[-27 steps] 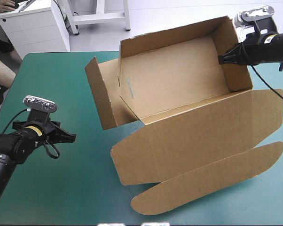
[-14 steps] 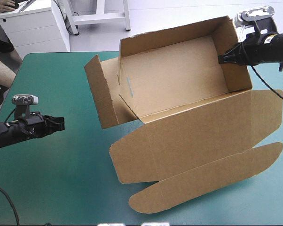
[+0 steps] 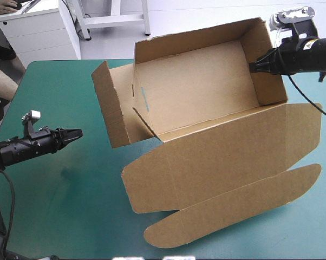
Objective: Fold the box
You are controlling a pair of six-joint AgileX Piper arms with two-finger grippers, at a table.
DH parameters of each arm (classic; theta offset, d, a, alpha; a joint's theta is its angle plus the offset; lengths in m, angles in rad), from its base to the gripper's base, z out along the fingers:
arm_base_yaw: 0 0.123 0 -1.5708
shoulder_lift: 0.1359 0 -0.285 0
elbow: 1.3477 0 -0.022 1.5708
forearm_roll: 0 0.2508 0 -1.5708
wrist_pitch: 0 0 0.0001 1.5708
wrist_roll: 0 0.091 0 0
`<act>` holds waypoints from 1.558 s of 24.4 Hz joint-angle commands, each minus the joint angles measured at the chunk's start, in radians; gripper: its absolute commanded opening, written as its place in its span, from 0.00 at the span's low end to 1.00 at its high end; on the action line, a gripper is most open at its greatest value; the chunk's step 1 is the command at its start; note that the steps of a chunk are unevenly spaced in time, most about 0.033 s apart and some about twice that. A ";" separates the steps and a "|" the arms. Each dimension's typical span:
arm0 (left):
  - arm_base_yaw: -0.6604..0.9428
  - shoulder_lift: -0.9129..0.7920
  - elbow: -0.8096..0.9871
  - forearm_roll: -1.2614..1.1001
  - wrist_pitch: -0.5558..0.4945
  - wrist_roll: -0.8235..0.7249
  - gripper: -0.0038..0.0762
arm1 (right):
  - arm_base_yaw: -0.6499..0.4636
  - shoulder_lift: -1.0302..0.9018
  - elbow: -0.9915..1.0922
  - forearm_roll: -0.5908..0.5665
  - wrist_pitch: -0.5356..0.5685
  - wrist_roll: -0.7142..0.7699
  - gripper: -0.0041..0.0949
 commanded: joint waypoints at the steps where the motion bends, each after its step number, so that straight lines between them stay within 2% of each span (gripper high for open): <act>1: -0.002 0.013 -0.020 -0.159 0.124 0.041 0.24 | -0.006 -0.044 -0.025 0.048 0.009 0.013 0.02; 6: -0.041 0.019 -0.020 -0.177 0.182 0.092 0.67 | -0.006 -0.044 -0.025 0.046 0.009 0.013 0.02; 8: -0.071 0.019 -0.020 -0.180 0.182 0.092 0.78 | -0.006 -0.044 -0.025 0.046 0.009 0.013 0.02; 10: -0.107 0.019 -0.020 -0.178 0.182 0.092 0.84 | -0.006 -0.044 -0.025 0.046 0.009 0.013 0.02; 16: -0.220 -0.015 -0.020 -0.207 0.182 0.070 0.84 | -0.006 -0.044 -0.025 0.046 0.009 0.013 0.02; 30: -0.238 -0.233 -0.138 -0.261 0.182 -0.099 0.84 | -0.002 -0.039 -0.025 0.037 0.009 0.050 0.02; 38: -0.385 -0.258 -0.247 -0.297 0.182 -0.138 0.84 | -0.002 -0.039 -0.025 0.009 0.005 0.057 0.02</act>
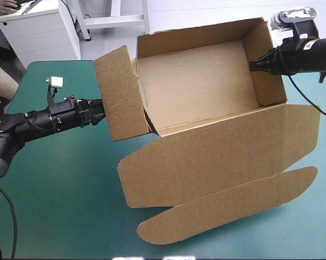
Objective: Fold the box
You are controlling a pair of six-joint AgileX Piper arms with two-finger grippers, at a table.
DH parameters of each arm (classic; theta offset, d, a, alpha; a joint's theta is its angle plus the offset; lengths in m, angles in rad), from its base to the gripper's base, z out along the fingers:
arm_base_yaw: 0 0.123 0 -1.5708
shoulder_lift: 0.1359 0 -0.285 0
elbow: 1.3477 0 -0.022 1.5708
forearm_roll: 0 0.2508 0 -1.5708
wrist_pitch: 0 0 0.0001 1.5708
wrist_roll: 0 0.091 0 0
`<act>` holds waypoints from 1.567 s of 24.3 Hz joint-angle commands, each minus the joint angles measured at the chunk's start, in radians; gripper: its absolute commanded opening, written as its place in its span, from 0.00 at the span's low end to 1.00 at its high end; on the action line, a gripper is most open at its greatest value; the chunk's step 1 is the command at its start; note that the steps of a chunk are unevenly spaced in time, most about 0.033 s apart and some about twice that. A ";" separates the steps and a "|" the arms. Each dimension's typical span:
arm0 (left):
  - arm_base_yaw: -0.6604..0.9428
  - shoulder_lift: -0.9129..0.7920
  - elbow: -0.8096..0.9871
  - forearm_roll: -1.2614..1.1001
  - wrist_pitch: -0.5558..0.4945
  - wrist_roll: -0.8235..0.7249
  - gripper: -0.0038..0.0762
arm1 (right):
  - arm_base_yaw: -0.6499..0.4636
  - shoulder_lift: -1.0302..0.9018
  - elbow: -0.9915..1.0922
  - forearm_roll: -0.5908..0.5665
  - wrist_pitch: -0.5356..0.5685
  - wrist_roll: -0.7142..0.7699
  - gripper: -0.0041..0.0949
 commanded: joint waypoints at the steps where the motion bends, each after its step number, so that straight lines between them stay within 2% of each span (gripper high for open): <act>1: -0.044 -0.035 -0.061 -0.119 0.109 -0.010 0.84 | -0.002 -0.039 -0.025 0.010 0.004 0.017 0.02; 9: -0.133 -0.035 -0.132 -0.191 0.109 -0.008 0.84 | 0.009 -0.039 -0.025 0.008 -0.038 0.029 0.03; 15: -0.159 -0.035 -0.172 -0.190 0.109 -0.004 0.84 | 0.126 -0.038 -0.025 -0.089 -0.128 0.100 0.03; 21: -0.159 -0.035 -0.174 -0.188 0.107 -0.004 0.84 | 0.193 -0.038 -0.025 -0.161 -0.186 0.165 0.03; 25: -0.164 -0.035 -0.176 -0.153 0.014 -0.010 0.84 | 0.297 -0.037 -0.025 -0.339 -0.254 0.284 0.03; 28: -0.164 -0.035 -0.211 -0.019 -0.032 -0.076 0.84 | 0.350 -0.026 -0.025 -0.401 -0.292 0.337 0.03; 29: -0.164 -0.035 -0.238 0.040 -0.080 -0.121 0.84 | 0.366 -0.017 -0.025 -0.421 -0.296 0.350 0.03; 33: -0.202 -0.035 -0.321 0.213 -0.193 -0.267 0.81 | 0.386 0.000 -0.025 -0.440 -0.311 0.392 0.03; 38: -0.346 -0.035 -0.433 0.617 -0.376 -0.550 0.72 | 0.394 0.011 -0.025 -0.440 -0.340 0.405 0.03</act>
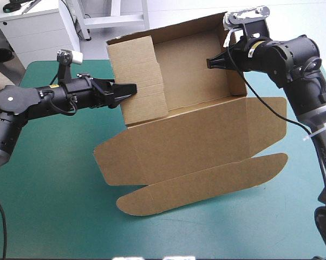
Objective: Fold the box
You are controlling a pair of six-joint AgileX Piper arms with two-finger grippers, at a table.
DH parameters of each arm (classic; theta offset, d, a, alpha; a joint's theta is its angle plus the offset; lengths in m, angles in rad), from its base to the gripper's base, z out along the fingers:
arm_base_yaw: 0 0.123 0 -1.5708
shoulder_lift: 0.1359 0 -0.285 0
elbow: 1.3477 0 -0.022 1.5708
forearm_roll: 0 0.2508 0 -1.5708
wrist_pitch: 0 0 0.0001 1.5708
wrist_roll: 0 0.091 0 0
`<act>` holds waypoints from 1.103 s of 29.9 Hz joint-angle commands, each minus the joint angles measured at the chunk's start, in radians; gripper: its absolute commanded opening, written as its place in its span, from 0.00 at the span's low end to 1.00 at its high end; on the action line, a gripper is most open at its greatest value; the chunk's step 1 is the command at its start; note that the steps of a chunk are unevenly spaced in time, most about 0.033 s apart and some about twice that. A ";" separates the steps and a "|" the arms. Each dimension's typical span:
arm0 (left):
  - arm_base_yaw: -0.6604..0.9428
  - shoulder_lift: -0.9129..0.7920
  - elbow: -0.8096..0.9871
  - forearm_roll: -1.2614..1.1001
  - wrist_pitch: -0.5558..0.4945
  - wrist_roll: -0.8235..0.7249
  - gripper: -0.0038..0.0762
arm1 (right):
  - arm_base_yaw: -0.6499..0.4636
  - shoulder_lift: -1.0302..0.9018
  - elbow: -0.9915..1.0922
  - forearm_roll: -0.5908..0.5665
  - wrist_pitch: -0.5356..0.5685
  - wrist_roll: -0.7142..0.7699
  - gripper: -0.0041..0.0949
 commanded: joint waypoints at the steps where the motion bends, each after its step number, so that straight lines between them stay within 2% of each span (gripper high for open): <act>1: -0.114 -0.030 -0.105 0.240 -0.130 -0.220 0.70 | 0.008 -0.036 -0.030 0.027 -0.109 0.032 0.03; 4: -0.207 -0.015 -0.162 0.444 -0.167 -0.438 0.65 | 0.008 -0.036 -0.030 0.012 -0.122 0.047 0.03; 7: -0.256 0.013 -0.201 0.538 -0.167 -0.603 0.64 | 0.008 -0.036 -0.030 0.010 -0.136 0.058 0.03; 11: -0.261 0.039 -0.209 0.538 -0.180 -0.706 0.62 | 0.008 -0.036 -0.030 0.016 -0.140 0.060 0.03; 16: -0.261 0.043 -0.209 0.555 -0.194 -0.743 0.49 | 0.008 -0.036 -0.030 0.037 -0.147 0.060 0.03; 22: -0.261 0.043 -0.209 0.554 -0.212 -0.748 0.39 | 0.008 -0.034 -0.030 0.072 -0.182 0.057 0.03; 26: -0.261 0.045 -0.209 0.554 -0.218 -0.764 0.25 | 0.008 -0.025 -0.030 0.116 -0.188 0.045 0.03; 30: -0.275 0.045 -0.209 0.565 -0.227 -0.764 0.04 | 0.008 -0.012 -0.030 0.138 -0.188 0.043 0.03; 33: -0.284 0.047 -0.209 0.569 -0.243 -0.761 0.04 | 0.008 -0.010 -0.030 0.161 -0.174 0.024 0.03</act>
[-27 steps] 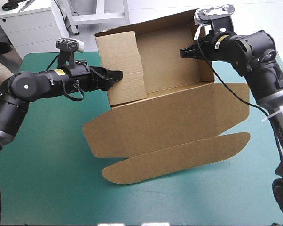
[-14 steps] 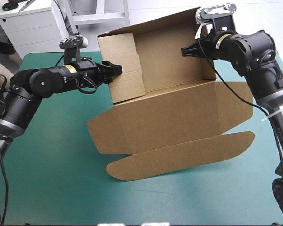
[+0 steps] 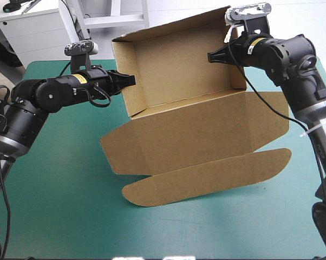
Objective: Fold the box
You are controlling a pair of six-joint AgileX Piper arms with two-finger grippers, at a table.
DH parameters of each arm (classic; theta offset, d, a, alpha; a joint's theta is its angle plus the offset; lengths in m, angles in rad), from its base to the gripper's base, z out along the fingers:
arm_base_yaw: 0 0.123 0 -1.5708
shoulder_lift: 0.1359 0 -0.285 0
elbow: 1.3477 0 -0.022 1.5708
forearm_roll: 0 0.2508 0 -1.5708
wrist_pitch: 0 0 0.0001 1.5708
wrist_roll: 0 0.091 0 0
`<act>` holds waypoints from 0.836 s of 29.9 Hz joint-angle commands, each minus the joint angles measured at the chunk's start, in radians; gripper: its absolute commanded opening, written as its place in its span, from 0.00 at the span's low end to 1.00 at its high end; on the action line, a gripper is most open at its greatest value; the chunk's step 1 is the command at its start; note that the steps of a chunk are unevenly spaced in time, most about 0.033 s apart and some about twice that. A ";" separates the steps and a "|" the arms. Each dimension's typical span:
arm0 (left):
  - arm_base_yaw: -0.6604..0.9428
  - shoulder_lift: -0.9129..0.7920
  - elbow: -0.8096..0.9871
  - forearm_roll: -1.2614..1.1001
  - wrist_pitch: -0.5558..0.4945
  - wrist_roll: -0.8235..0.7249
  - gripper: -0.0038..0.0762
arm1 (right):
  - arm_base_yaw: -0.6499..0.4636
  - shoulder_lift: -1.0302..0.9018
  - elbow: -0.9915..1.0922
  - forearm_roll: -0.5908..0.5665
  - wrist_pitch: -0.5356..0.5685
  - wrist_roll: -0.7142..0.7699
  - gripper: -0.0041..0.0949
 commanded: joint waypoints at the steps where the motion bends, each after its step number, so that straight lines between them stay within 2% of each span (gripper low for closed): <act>1: -0.037 -0.027 -0.033 -0.131 -0.088 0.002 0.04 | 0.017 -0.034 -0.033 0.181 -0.091 -0.002 0.03; 6: -0.035 0.004 -0.044 -0.097 -0.023 0.000 0.04 | 0.017 -0.032 -0.033 0.177 0.032 -0.048 0.03; 15: -0.031 0.139 -0.174 0.012 0.232 0.000 0.04 | 0.017 0.064 -0.033 0.190 0.280 -0.053 0.03; 25: -0.015 0.289 -0.294 0.128 0.403 0.000 0.04 | 0.017 0.193 -0.033 0.250 0.316 -0.040 0.03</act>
